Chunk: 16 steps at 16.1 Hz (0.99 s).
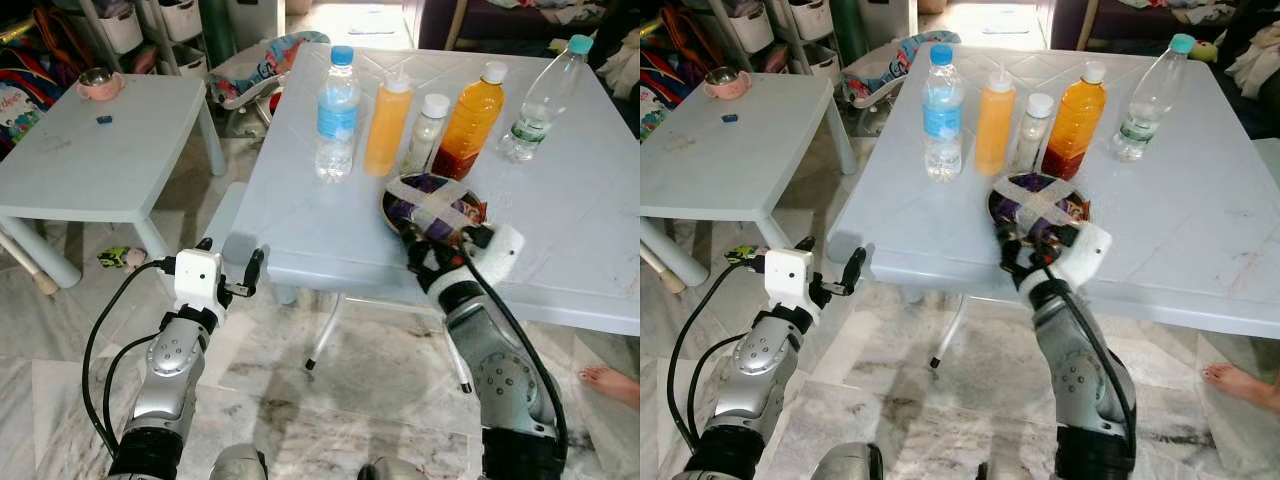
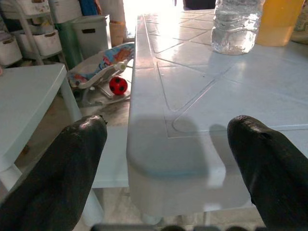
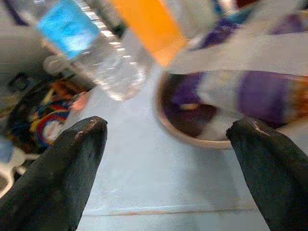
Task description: Restocking fridge
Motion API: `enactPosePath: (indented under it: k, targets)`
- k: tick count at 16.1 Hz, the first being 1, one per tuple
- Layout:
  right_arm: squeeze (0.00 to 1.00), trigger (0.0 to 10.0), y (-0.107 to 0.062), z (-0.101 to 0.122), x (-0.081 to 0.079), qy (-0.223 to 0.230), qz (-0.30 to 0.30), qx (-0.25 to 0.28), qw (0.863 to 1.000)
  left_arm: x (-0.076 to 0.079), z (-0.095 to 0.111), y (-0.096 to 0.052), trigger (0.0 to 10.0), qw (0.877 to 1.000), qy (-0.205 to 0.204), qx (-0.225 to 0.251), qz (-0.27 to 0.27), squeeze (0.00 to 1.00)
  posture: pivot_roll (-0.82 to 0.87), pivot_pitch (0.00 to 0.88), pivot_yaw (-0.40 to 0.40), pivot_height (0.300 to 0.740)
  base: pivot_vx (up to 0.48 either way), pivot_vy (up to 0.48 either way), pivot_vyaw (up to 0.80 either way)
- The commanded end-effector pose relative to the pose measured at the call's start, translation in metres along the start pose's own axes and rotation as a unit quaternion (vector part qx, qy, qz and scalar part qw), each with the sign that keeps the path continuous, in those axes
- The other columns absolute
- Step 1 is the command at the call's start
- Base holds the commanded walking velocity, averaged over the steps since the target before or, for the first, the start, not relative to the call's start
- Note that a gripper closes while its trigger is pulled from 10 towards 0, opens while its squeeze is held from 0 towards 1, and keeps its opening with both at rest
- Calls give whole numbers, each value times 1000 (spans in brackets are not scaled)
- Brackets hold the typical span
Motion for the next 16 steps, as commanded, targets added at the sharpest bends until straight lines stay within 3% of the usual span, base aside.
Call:
enactPosePath:
  k: [1, 2, 5, 6, 8, 16]
  targets:
    - [141, 10000, 0, 9, -24, -35, 48, 21, 998, -1, -1, -1, 10000, 1000, 6, -3, -5, 0, 8, 46, 16, 740, 0, 0, 0]
    - [0, 10000, -1, 11, -28, -53, 58, 26, 997, -1, -1, -1, 10000, 1000, 6, -4, -5, 0, 7, 46, 16, 740, 0, 0, 0]
    - [0, 10000, -1, 9, -27, -16, 50, 14, 999, 3, -2, 0, 10000, 1000, 4, -3, -7, 0, 6, 45, 12, 740, 0, 0, 0]
    - [0, 10000, 1, 6, -19, 35, 30, 6, 999, 3, -2, 0, 10000, 1000, 3, -4, -7, 0, 6, 45, 12, 740, 0, 0, 0]
    - [0, 10000, 3, 3, -10, 70, 10, 3, 997, 2, -2, 0, 10000, 1000, 4, -4, -7, 0, 10, 48, 14, 740, 0, 0, 0]
    - [0, 10000, 3, 3, -10, 70, 10, 3, 997, 2, -2, 0, 10000, 1000, 4, -4, -7, 0, 10, 48, 14, 740, 0, 0, 0]
Point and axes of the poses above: a point about 5 cm out from each wrist's last joint towards the gripper, its own y axis pointing out of the wrist towards the gripper, its own z axis along the axis of the wrist's last joint, x = y × z, the point moved 5 cm from there along y, pointing out of the wrist towards the gripper, and after that the axes turned 3 degrees about -y, right-handed, at the moved point
